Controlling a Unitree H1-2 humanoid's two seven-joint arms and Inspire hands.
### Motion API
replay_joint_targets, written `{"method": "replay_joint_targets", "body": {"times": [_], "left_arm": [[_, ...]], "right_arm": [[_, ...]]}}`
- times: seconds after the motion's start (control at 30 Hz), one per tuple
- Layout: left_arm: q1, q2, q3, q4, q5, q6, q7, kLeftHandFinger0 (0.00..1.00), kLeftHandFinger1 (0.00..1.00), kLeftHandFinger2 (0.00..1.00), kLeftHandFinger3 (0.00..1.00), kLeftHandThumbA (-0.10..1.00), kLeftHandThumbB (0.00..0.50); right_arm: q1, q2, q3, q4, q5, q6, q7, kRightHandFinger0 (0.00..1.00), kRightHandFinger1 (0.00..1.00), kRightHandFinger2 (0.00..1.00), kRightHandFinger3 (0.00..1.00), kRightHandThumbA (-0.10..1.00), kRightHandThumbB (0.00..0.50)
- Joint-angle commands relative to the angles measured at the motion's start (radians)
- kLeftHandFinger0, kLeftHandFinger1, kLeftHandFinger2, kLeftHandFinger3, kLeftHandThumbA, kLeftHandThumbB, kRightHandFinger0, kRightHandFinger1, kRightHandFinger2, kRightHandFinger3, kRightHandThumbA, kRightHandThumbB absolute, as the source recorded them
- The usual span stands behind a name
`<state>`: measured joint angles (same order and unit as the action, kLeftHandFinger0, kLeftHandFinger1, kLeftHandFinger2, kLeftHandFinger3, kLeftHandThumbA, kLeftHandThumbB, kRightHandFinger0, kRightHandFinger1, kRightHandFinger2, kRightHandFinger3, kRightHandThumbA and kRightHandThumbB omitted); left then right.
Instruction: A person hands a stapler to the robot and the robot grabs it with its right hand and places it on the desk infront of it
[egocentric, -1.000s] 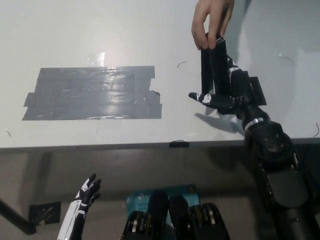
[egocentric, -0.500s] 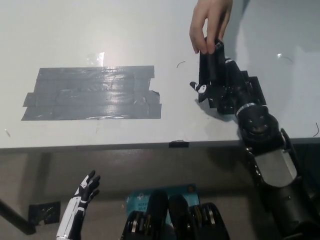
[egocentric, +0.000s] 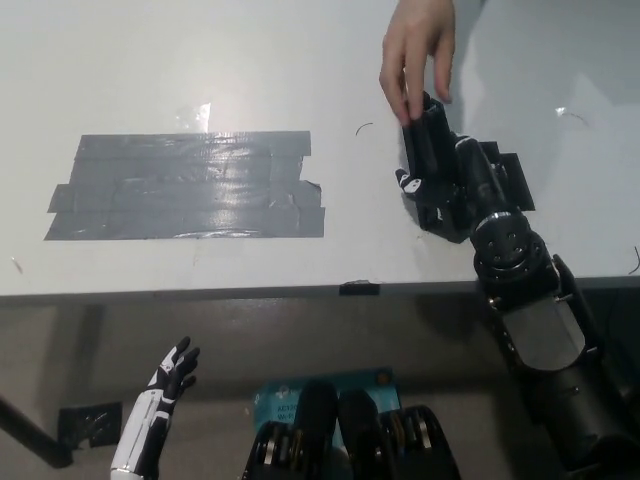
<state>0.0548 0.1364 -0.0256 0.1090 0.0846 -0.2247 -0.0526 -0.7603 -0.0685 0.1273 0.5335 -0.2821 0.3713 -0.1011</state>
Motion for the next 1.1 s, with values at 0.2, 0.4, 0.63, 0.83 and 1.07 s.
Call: {"method": "replay_joint_targets", "body": {"times": [0.2, 0.4, 0.63, 0.83, 1.07], "left_arm": [[-0.01, 0.012, -0.006, -0.033, 0.029, -0.008, 0.0, 1.0, 1.0, 1.0, 1.0, 1.0, 0.494], [-0.002, 0.01, -0.008, -0.029, 0.032, -0.01, 0.001, 1.0, 1.0, 1.0, 1.0, 1.0, 0.49], [-0.011, 0.007, -0.005, -0.023, 0.038, -0.015, 0.007, 1.0, 1.0, 1.0, 1.0, 1.0, 0.483], [0.002, 0.007, -0.005, -0.031, 0.029, -0.012, 0.0, 1.0, 1.0, 1.0, 1.0, 1.0, 0.48], [-0.004, 0.006, -0.007, -0.04, 0.025, 0.003, -0.005, 1.0, 1.0, 1.0, 1.0, 1.0, 0.488]], "right_arm": [[-0.052, -0.032, 0.078, -0.221, -0.049, 0.097, 0.099, 0.0, 0.36, 0.73, 0.77, -0.1, 0.138], [-0.099, -0.067, 0.182, -0.231, -0.093, 0.094, 0.195, 0.0, 0.33, 0.73, 0.83, -0.1, 0.152], [-0.167, -0.111, 0.325, -0.15, -0.147, 0.058, 0.284, 0.03, 0.44, 0.81, 0.83, -0.1, 0.176], [-0.179, -0.136, 0.418, -0.044, -0.19, -0.012, 0.304, 0.03, 0.51, 0.85, 0.81, -0.1, 0.203], [-0.188, -0.148, 0.47, 0.129, -0.241, -0.09, 0.262, 0.09, 0.57, 0.86, 0.79, -0.1, 0.21]]}}
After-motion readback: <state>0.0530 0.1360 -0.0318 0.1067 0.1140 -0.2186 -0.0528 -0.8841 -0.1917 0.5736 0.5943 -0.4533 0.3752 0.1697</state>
